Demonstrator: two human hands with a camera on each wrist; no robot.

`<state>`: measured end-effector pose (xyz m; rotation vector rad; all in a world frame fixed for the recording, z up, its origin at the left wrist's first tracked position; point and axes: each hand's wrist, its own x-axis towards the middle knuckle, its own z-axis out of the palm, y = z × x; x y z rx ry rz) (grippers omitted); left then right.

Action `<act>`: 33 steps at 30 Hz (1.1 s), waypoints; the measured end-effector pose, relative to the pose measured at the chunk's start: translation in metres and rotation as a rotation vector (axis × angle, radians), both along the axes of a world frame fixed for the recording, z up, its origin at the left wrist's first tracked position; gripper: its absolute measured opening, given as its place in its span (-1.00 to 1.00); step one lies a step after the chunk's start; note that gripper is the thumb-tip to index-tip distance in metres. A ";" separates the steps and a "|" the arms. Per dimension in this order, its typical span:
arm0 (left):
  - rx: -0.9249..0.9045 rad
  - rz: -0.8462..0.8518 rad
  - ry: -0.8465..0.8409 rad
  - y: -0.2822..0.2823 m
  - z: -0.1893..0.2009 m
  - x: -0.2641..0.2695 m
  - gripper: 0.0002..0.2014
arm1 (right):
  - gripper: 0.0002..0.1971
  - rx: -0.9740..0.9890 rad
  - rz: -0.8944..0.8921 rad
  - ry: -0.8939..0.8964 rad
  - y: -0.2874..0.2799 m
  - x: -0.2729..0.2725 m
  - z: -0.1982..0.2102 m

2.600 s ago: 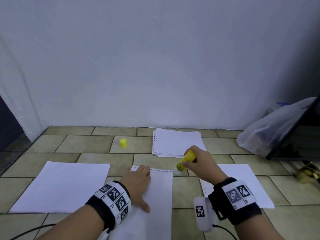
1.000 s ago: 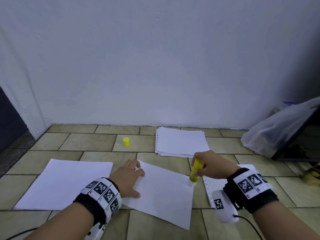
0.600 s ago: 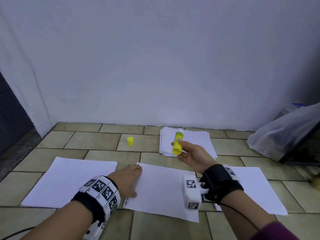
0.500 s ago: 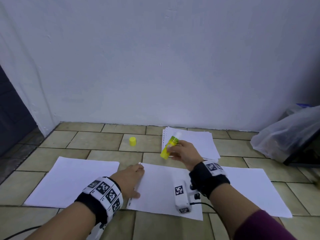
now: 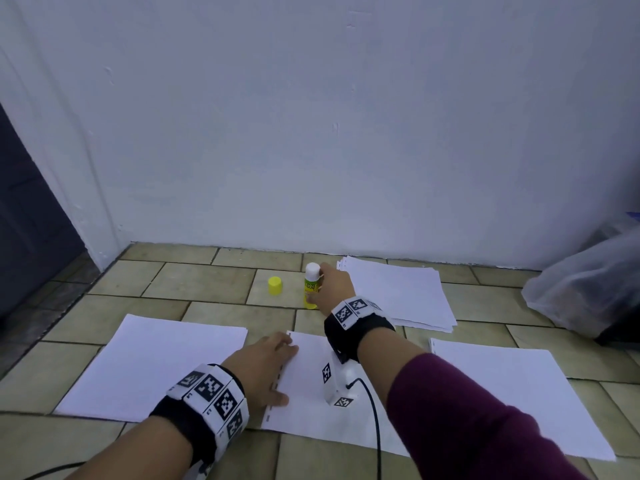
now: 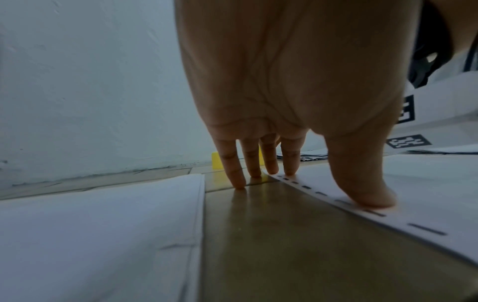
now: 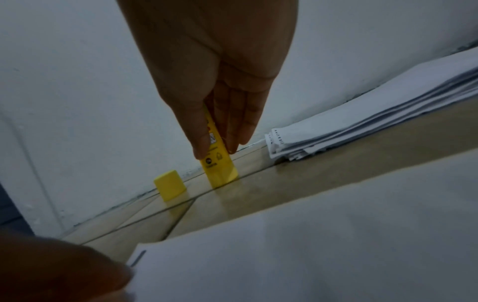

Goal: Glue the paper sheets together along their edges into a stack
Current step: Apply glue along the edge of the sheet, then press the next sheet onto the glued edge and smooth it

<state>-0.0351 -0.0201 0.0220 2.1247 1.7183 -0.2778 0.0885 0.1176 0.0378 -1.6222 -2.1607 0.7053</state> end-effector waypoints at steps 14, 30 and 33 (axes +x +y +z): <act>0.013 0.009 -0.059 0.001 0.002 -0.001 -0.22 | -0.70 -0.064 0.039 -0.001 -0.012 0.073 0.041; 0.067 0.026 -0.035 -0.003 -0.001 0.010 -0.41 | -0.03 -0.328 -0.078 -0.563 -0.092 0.232 0.007; 0.064 0.024 -0.047 -0.004 -0.002 0.007 -0.41 | -0.28 -0.309 -0.082 -0.502 -0.095 0.234 0.012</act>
